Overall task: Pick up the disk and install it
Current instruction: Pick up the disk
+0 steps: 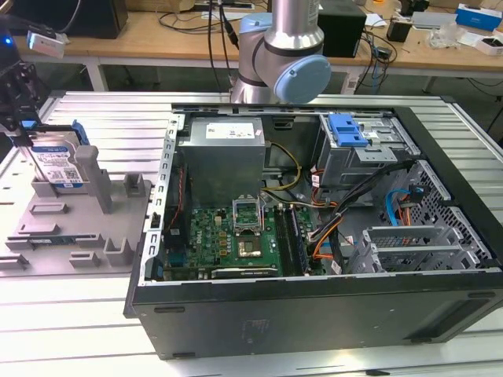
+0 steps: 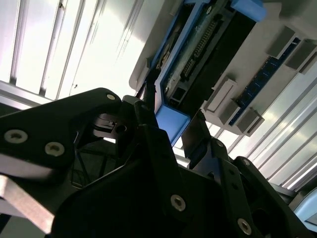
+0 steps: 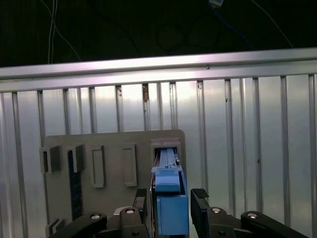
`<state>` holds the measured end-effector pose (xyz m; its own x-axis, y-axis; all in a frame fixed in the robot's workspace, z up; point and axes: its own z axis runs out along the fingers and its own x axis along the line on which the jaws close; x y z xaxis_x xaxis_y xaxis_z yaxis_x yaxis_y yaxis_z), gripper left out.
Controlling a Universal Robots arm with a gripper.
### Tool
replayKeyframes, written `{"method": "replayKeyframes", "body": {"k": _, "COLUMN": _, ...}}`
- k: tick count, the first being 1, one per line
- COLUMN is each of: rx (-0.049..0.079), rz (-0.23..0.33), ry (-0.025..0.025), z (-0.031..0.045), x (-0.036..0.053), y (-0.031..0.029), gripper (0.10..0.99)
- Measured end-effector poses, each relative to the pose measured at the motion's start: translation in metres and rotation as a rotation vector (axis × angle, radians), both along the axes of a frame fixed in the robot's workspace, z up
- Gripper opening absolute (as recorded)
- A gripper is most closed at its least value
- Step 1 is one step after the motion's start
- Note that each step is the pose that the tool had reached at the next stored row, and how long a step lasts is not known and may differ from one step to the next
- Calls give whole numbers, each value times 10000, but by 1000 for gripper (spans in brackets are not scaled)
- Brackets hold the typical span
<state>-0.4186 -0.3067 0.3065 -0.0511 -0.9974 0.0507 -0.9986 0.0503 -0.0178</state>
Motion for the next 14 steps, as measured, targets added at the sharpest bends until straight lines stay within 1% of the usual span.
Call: {"method": "replayKeyframes", "body": {"k": 14, "rx": 0, "rz": 0, "ry": 0, "z": -55, "x": 0, "y": 0, "gripper": 482}}
